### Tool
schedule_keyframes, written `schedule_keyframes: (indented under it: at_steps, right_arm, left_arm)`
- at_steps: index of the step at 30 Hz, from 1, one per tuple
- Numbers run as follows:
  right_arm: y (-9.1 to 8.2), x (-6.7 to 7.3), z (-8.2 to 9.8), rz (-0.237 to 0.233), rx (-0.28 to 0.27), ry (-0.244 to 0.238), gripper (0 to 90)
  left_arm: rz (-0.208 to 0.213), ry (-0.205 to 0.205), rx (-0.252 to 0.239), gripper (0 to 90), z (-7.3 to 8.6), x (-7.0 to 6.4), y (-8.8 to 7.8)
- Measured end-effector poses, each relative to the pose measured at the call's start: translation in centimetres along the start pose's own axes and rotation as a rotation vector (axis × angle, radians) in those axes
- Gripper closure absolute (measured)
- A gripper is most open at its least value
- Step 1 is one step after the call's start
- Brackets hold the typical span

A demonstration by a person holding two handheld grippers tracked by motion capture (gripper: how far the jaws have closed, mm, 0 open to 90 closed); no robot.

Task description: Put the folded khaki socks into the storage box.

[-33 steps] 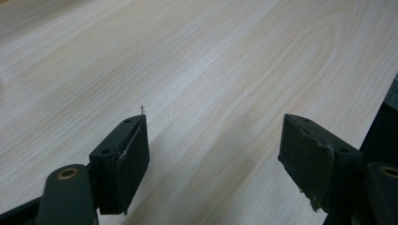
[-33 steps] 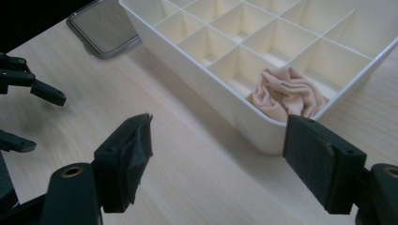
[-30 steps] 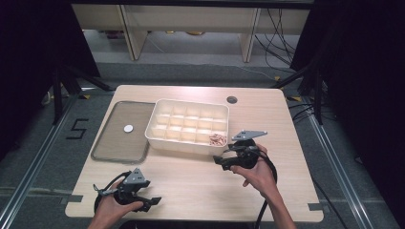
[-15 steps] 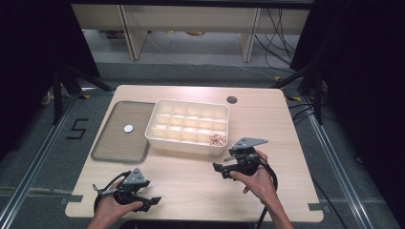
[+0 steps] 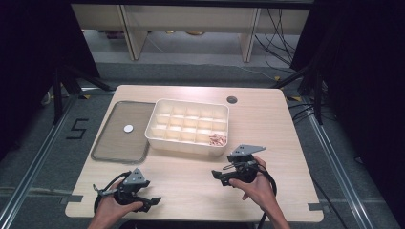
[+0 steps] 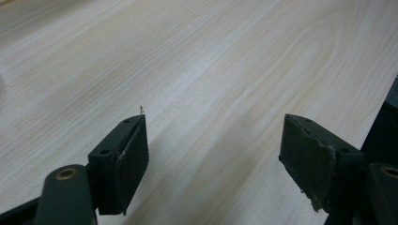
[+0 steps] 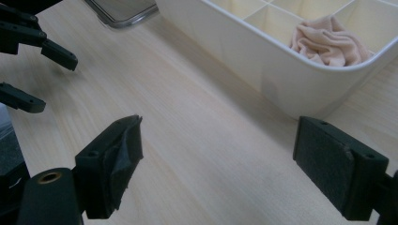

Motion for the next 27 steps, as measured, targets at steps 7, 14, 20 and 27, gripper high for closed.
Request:
schedule_keyframes:
  at_steps: [7, 14, 20, 27]
  right_arm:
    - [0.2, 0.4, 0.9, -0.009, -0.01, 0.003, 17.0]
    - [0.0, 0.7, 2.1, -0.013, 0.0, 0.05, 17.5]
    - [0.2, 0.5, 3.1, -0.014, -0.011, 0.034, 17.1]
    - [0.0, 0.6, 4.2, -0.015, -0.005, 0.063, 16.5]
  left_arm:
    - [0.004, -0.014, -0.001, 23.5, 0.0, -0.1, 0.1]
    - [-0.002, 0.001, -0.002, 23.2, 0.0, 0.0, 0.0]
    - [0.004, 0.003, -0.006, 22.4, 0.0, 0.0, 0.0]
    - [0.006, 0.003, -0.005, 22.4, 0.0, 0.0, 0.0]
Point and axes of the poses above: each handheld gripper's, and its own axes: y roughly forward along the jaws, z roughly out of its underside, x roughly to its left, the point moved 6 cm from there along y, roughly forward along the jaws, and after that the axes turned 8 degrees about x, right-handed, at the moved point
